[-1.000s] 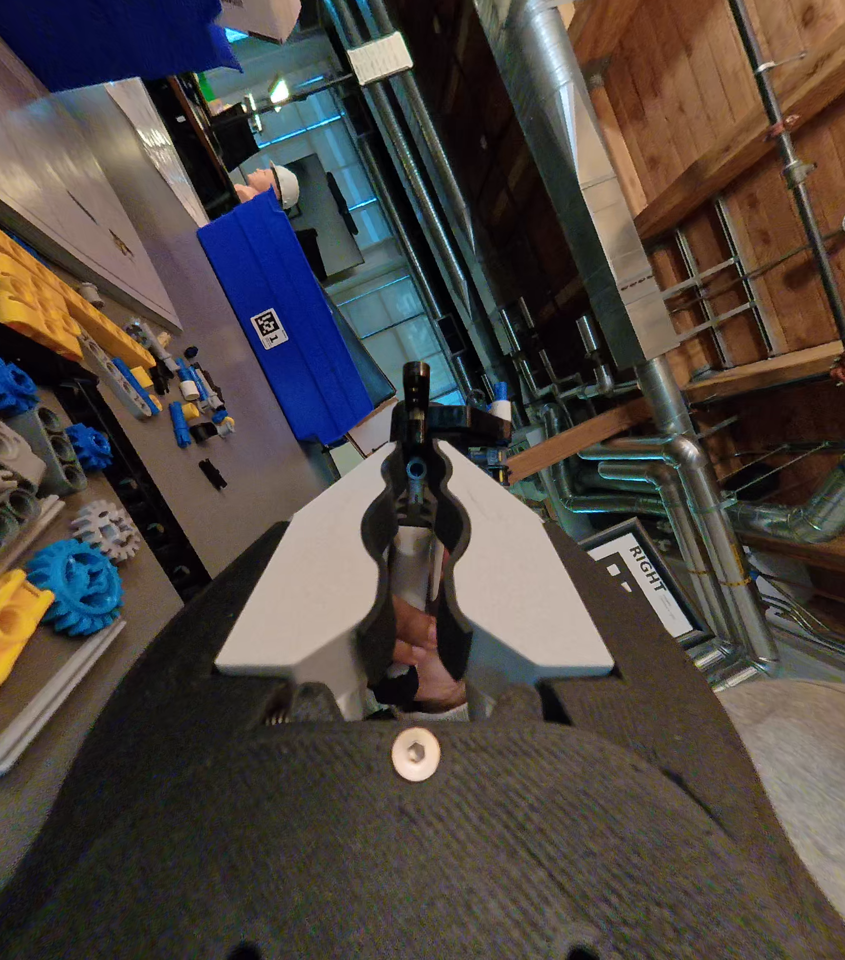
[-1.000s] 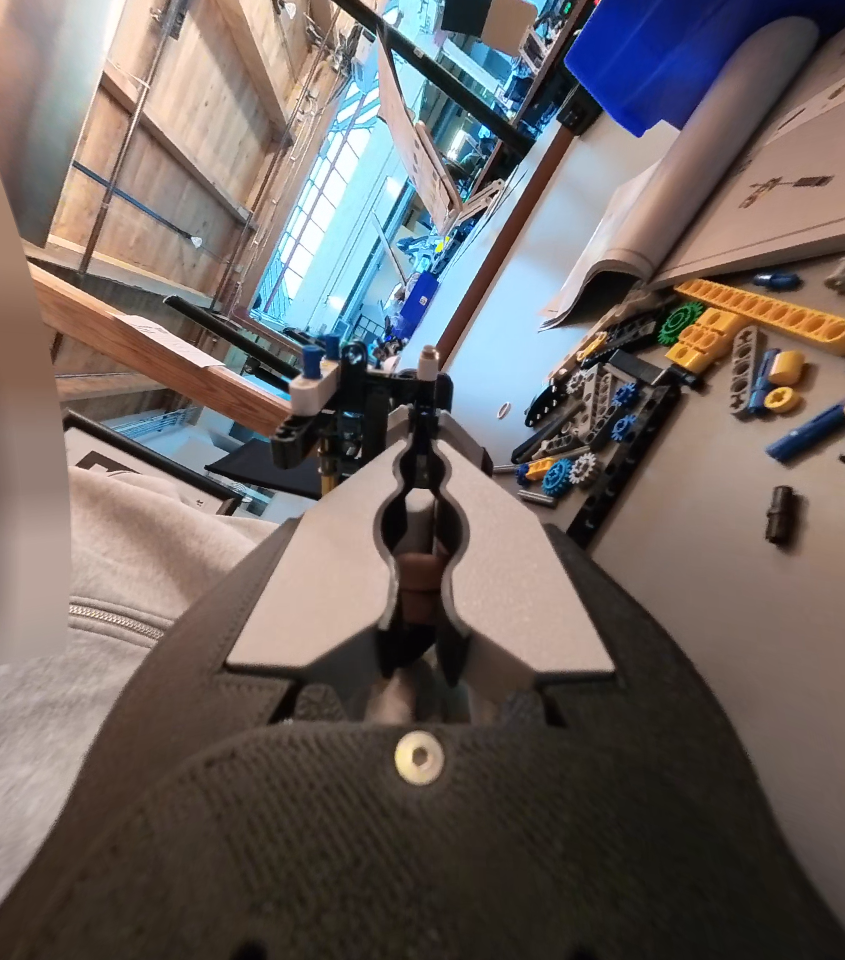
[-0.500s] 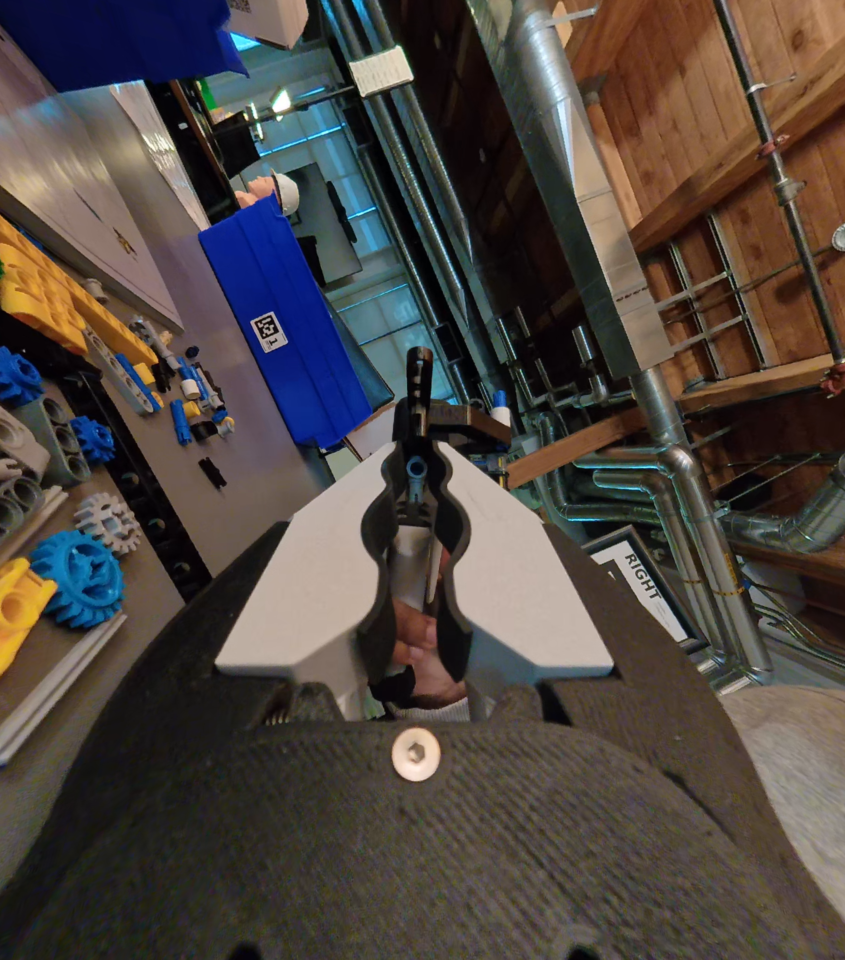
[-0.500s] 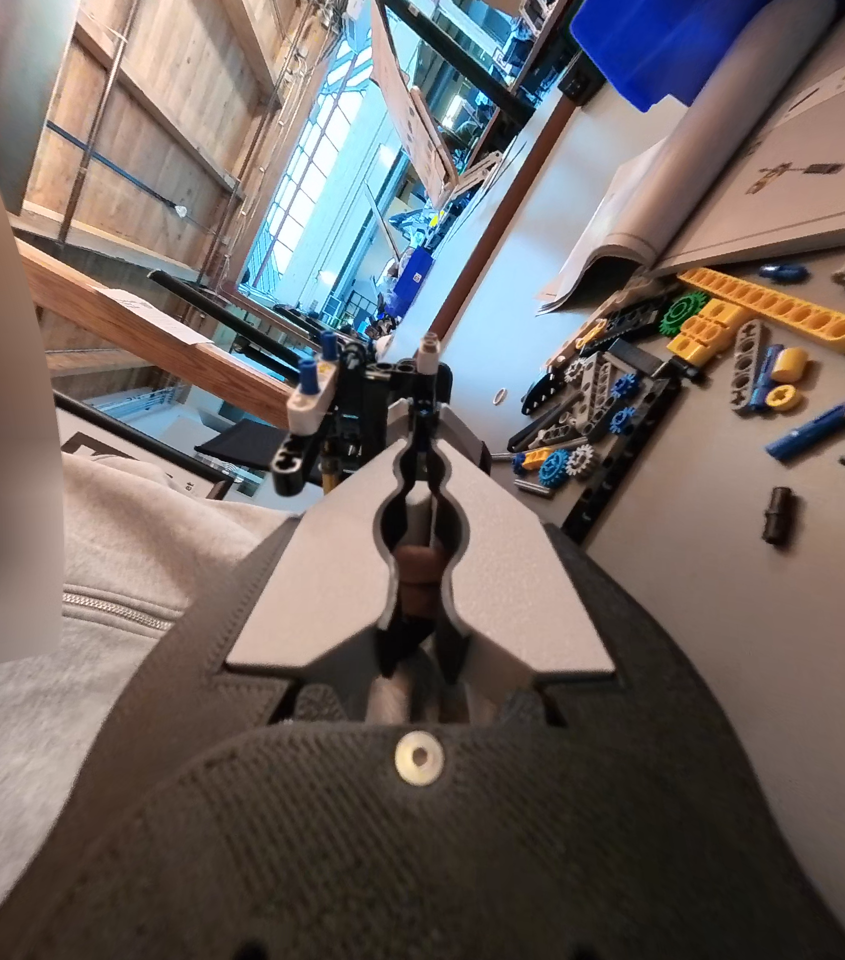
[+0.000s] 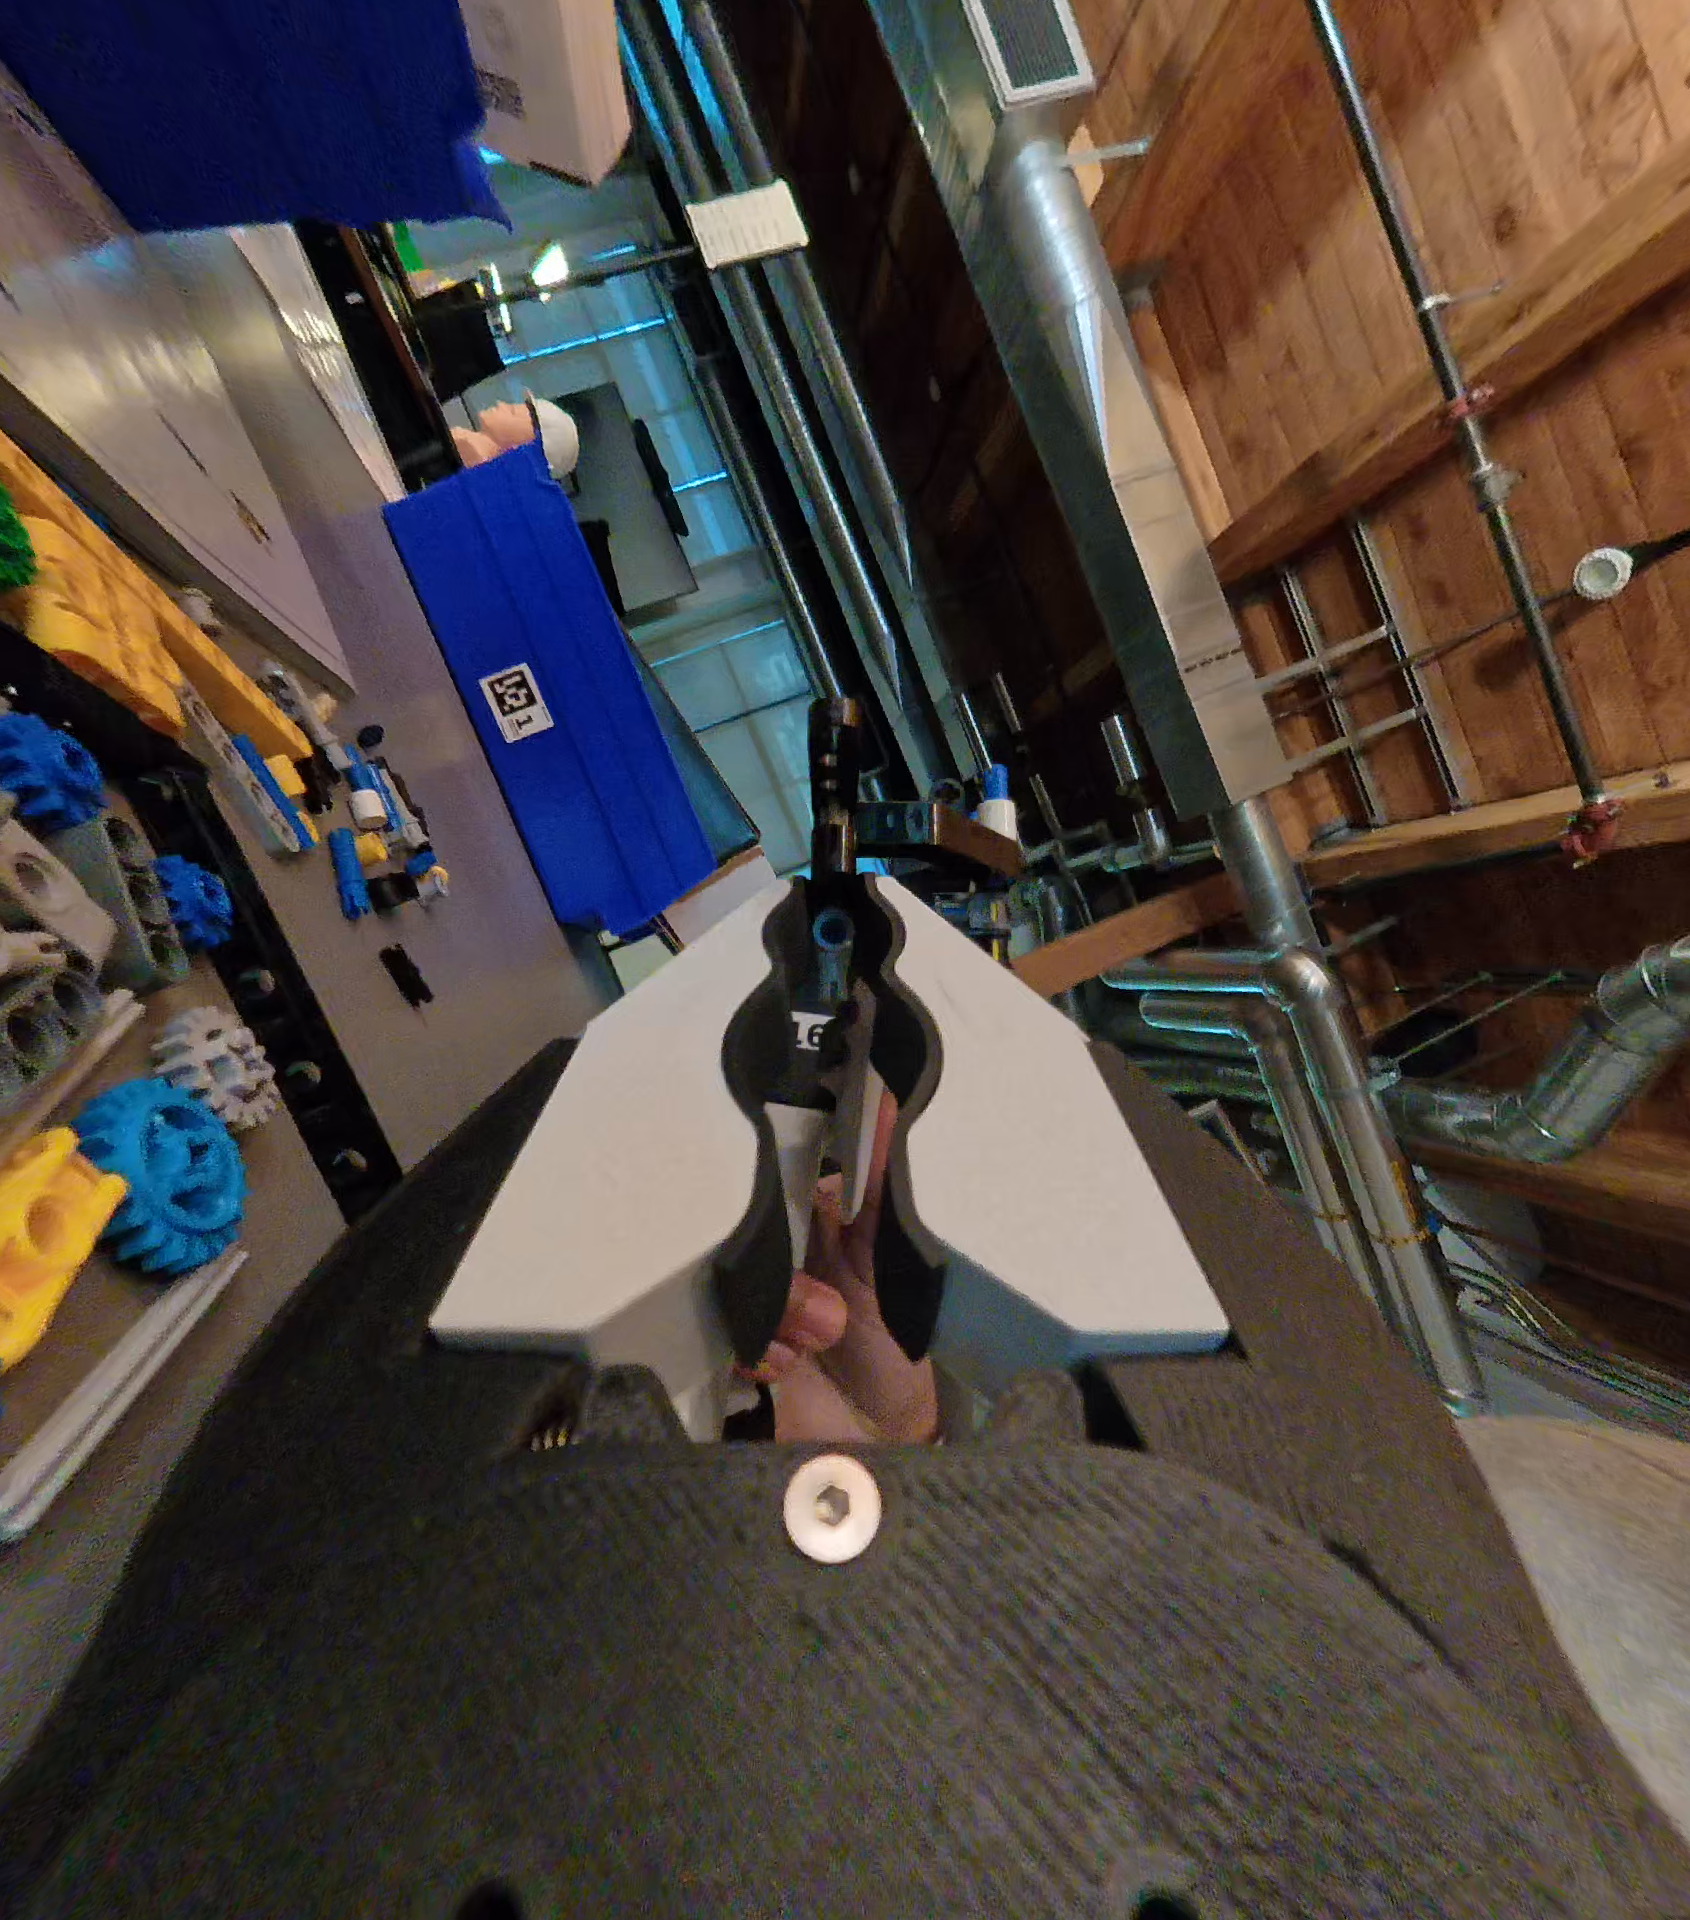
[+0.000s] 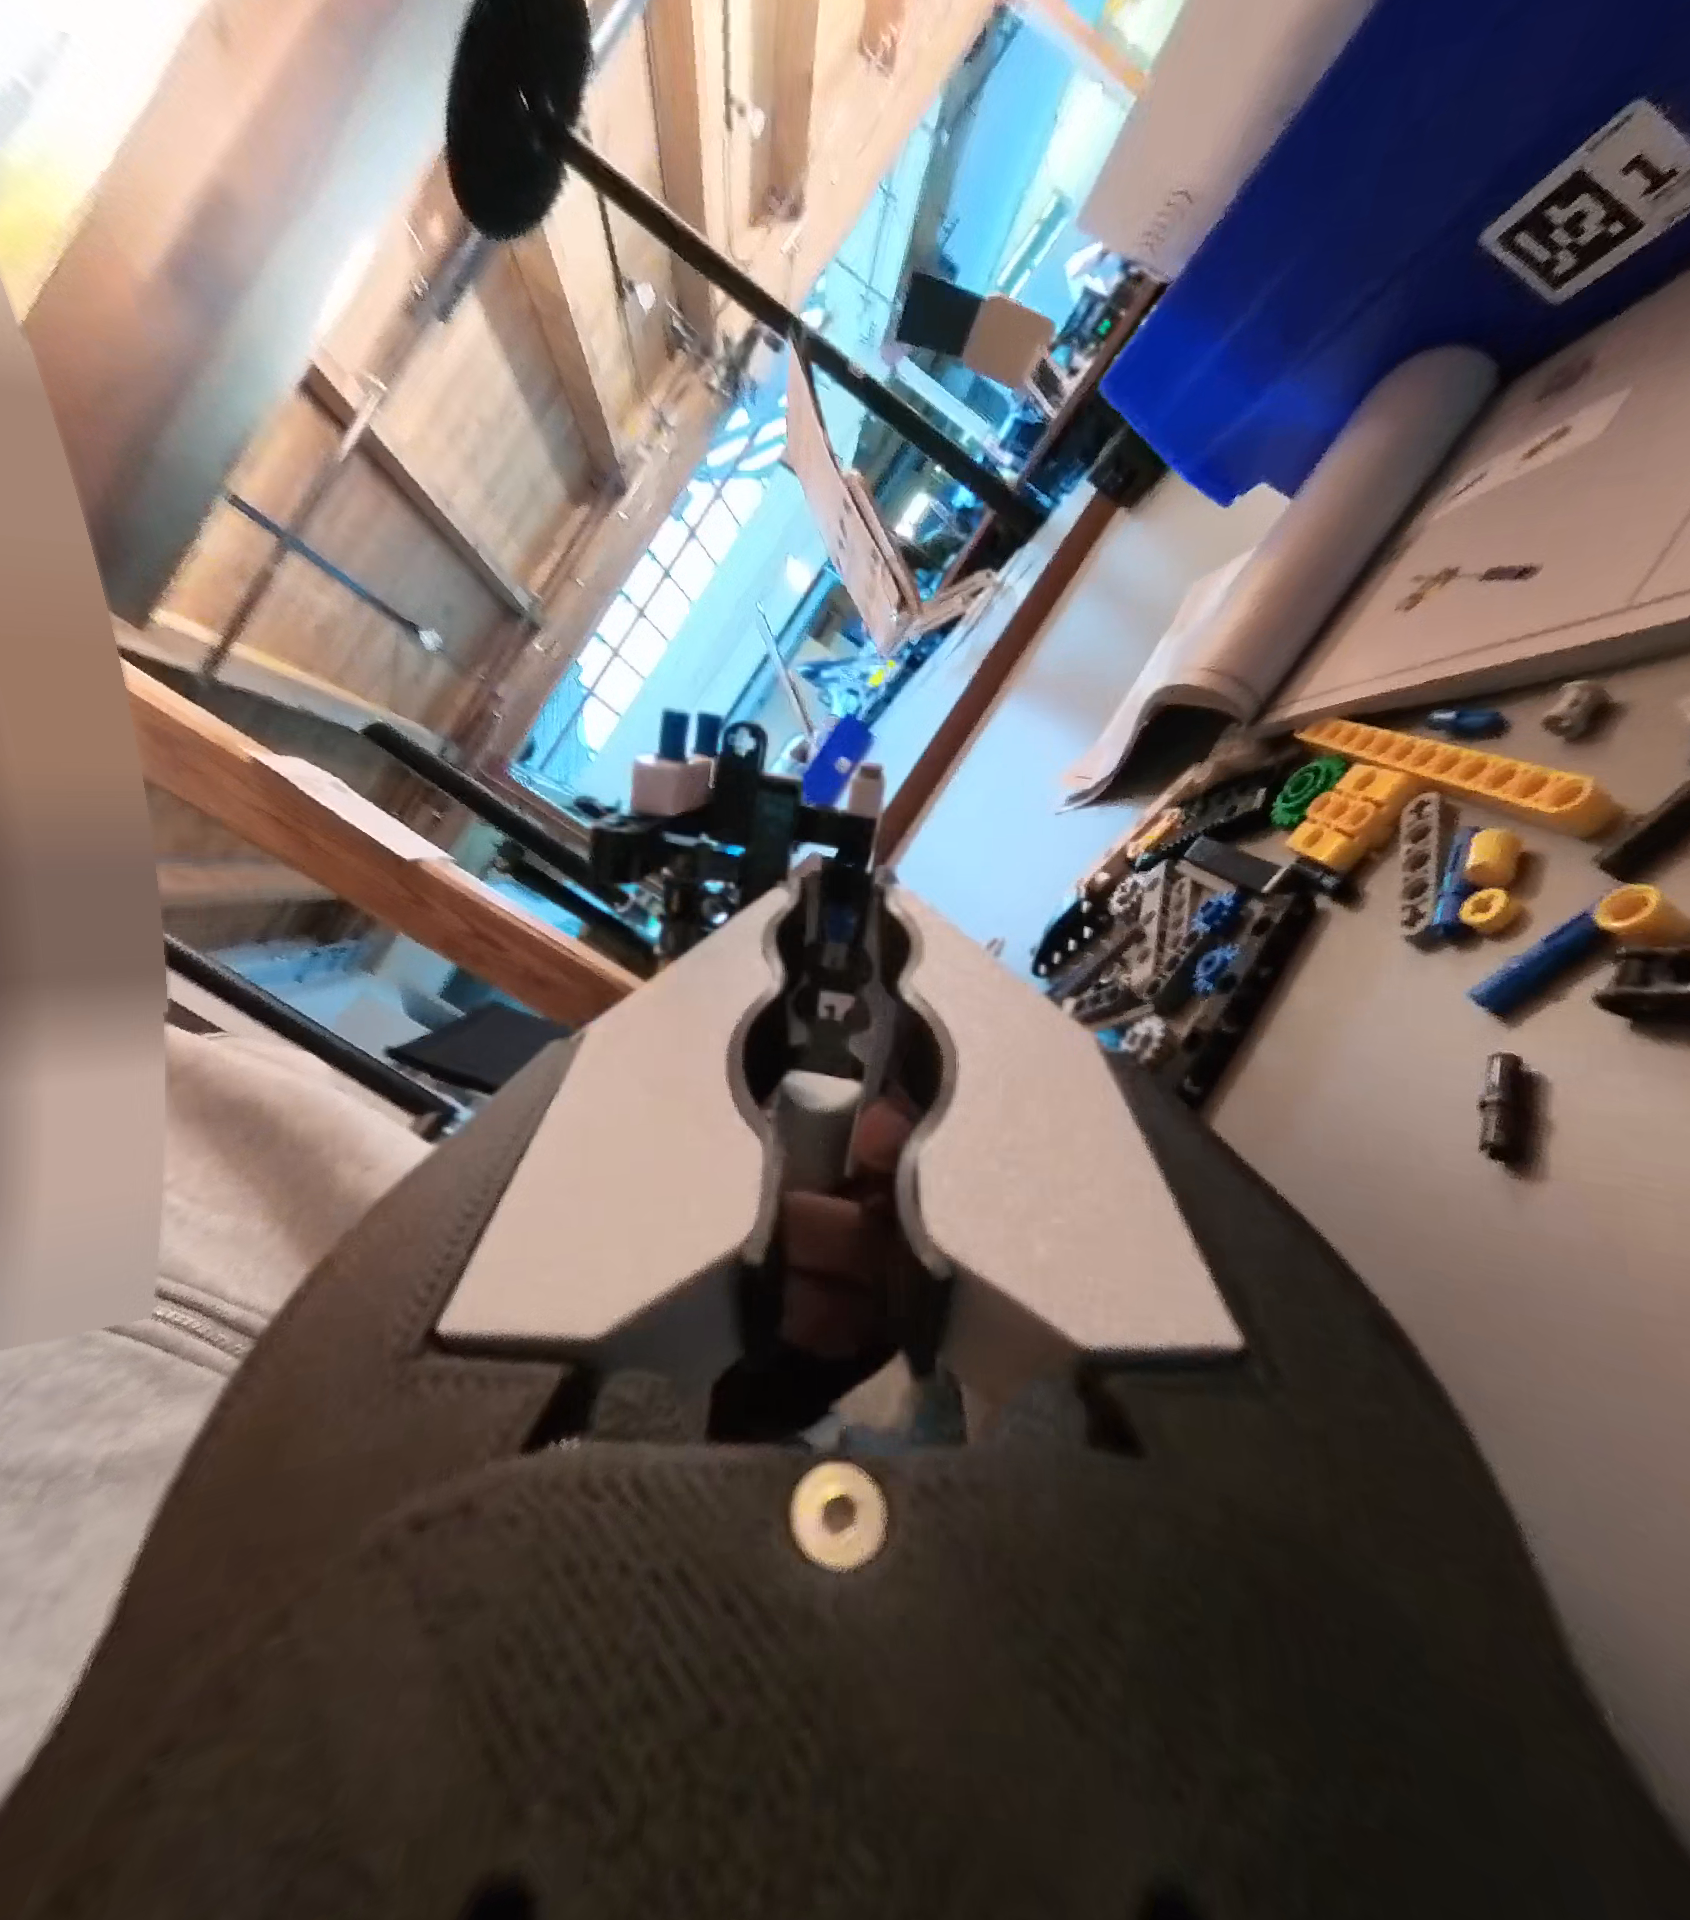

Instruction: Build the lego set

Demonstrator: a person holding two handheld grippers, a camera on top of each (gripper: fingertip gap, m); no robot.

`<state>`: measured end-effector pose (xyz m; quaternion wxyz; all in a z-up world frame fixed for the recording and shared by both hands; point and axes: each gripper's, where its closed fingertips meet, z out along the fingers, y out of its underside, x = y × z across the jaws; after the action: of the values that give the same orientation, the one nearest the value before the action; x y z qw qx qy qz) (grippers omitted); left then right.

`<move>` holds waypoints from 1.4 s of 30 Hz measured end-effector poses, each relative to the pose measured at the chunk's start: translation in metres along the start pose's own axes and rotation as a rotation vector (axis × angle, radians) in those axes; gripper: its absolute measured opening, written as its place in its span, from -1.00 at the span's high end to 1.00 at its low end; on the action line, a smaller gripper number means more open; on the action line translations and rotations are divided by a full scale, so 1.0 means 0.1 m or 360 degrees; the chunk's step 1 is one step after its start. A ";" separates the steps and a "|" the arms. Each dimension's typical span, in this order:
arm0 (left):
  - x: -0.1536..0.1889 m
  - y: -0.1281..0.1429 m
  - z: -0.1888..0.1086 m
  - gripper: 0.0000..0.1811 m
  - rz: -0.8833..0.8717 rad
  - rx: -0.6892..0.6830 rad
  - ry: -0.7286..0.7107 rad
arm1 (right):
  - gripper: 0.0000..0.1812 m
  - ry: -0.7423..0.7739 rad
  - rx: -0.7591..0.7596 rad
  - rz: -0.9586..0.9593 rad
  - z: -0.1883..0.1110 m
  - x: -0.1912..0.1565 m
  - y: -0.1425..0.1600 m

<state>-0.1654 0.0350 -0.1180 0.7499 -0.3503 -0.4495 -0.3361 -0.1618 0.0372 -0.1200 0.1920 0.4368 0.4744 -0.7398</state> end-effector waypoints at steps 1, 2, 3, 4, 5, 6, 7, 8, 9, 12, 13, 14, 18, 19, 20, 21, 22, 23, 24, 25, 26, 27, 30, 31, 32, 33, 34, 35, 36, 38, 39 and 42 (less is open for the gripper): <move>0.00 0.00 0.00 0.93 0.0004 0.0000 0.0000 | 0.95 -0.0002 -0.0019 0.0017 0.00 0.01 0.02; 0.00 0.00 0.00 0.93 0.0013 0.0004 -0.0001 | 0.94 0.0025 -0.0065 0.0015 0.01 0.04 0.07; 0.00 0.00 0.00 0.93 0.0015 0.0007 0.0000 | 0.87 0.0051 -0.0080 0.0008 0.03 0.07 0.09; 0.01 -0.01 0.00 0.93 0.0008 0.0007 0.0004 | 0.84 0.0039 -0.0080 0.0009 0.04 0.05 0.10; 0.00 0.00 0.00 0.93 0.0004 0.0005 0.0005 | 0.84 0.0016 -0.0079 0.0023 0.05 0.03 0.10; 0.01 0.00 0.00 0.92 0.0008 0.0000 0.0006 | 0.86 0.0006 -0.0075 0.0031 0.06 0.02 0.10; 0.01 0.01 0.01 0.93 0.0014 -0.0005 0.0003 | 0.88 0.0008 -0.0075 0.0030 0.06 0.03 0.10; 0.01 0.02 0.01 0.93 0.0011 -0.0011 0.0001 | 0.89 0.0007 -0.0074 0.0029 0.07 0.02 0.10; 0.01 0.03 0.01 0.93 0.0006 -0.0013 0.0002 | 0.90 0.0001 -0.0075 0.0036 0.07 0.02 0.10; -0.01 0.03 0.01 0.93 0.0009 -0.0004 -0.0010 | 0.96 -0.0024 -0.0077 0.0075 0.08 0.00 0.11; -0.01 0.02 0.01 0.93 0.0006 -0.0003 -0.0007 | 0.97 -0.0028 -0.0077 0.0088 0.08 0.00 0.11; 0.00 0.02 0.01 0.93 0.0008 -0.0002 -0.0006 | 0.97 -0.0034 -0.0079 0.0104 0.08 0.00 0.11; 0.00 0.03 0.00 0.93 0.0021 0.0004 -0.0008 | 0.97 -0.0065 -0.0103 0.0202 0.08 -0.01 0.13; -0.01 0.03 0.00 0.93 0.0024 0.0009 -0.0017 | 0.97 -0.0060 -0.0128 0.0222 0.08 -0.01 0.15; -0.02 0.04 -0.01 0.93 0.0024 0.0013 -0.0026 | 0.98 -0.0040 -0.0152 0.0215 0.08 0.00 0.16; -0.03 0.04 -0.01 0.93 0.0025 0.0021 -0.0037 | 0.97 -0.0001 -0.0176 0.0179 0.08 0.02 0.17; -0.03 0.04 -0.01 0.93 0.0023 0.0025 -0.0030 | 0.97 0.0026 -0.0197 0.0147 0.08 0.01 0.18; -0.02 0.04 -0.01 0.93 0.0015 0.0024 -0.0019 | 0.97 0.0039 -0.0217 0.0127 0.08 0.01 0.18; -0.02 0.05 -0.01 0.93 0.0008 0.0018 -0.0020 | 0.97 0.0046 -0.0233 0.0115 0.08 0.01 0.19; -0.02 0.05 -0.01 0.93 0.0004 0.0013 -0.0018 | 0.97 0.0042 -0.0244 0.0114 0.07 0.01 0.19; -0.02 0.05 0.00 0.93 -0.0001 0.0007 -0.0018 | 0.97 0.0041 -0.0248 0.0109 0.07 0.01 0.20; -0.03 0.06 0.00 0.93 -0.0008 0.0001 -0.0021 | 0.97 0.0047 -0.0255 0.0098 0.07 0.01 0.20; -0.03 0.07 0.00 0.93 -0.0006 -0.0011 -0.0020 | 0.97 0.0077 -0.0303 0.0046 0.06 0.01 0.22; -0.03 0.07 0.00 0.93 -0.0006 -0.0014 -0.0018 | 0.97 0.0082 -0.0314 0.0038 0.06 0.01 0.22; -0.03 0.08 0.00 0.93 -0.0007 -0.0015 -0.0019 | 0.97 0.0083 -0.0321 0.0034 0.06 0.01 0.23; -0.03 0.08 0.01 0.93 -0.0003 -0.0017 -0.0022 | 0.97 0.0083 -0.0324 0.0032 0.06 0.01 0.23; -0.03 0.08 0.01 0.93 -0.0004 -0.0020 -0.0023 | 0.97 0.0083 -0.0330 0.0027 0.06 0.02 0.23; -0.03 0.09 0.01 0.93 -0.0003 -0.0021 -0.0020 | 0.96 0.0079 -0.0333 0.0023 0.06 0.01 0.23; -0.02 0.08 0.01 0.93 -0.0006 -0.0018 -0.0009 | 1.00 0.0090 -0.0381 0.0016 0.06 0.03 0.28; -0.02 0.01 0.01 0.93 -0.0038 0.0016 0.0015 | 0.97 0.0245 -0.0596 -0.0045 0.11 0.20 0.65; -0.02 0.02 0.00 0.91 -0.0056 -0.0018 -0.0008 | 0.99 0.0195 -0.0559 0.0040 0.10 0.18 0.63; -0.03 -0.29 -0.16 0.91 -0.0035 0.0171 -0.0056 | 0.97 0.0361 -0.0491 -0.0109 -0.07 0.25 0.47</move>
<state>-0.1838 0.0072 -0.1201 0.7559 -0.3102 -0.4838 -0.3135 -0.1392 0.0236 -0.1669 0.1765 0.4664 0.6154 -0.6104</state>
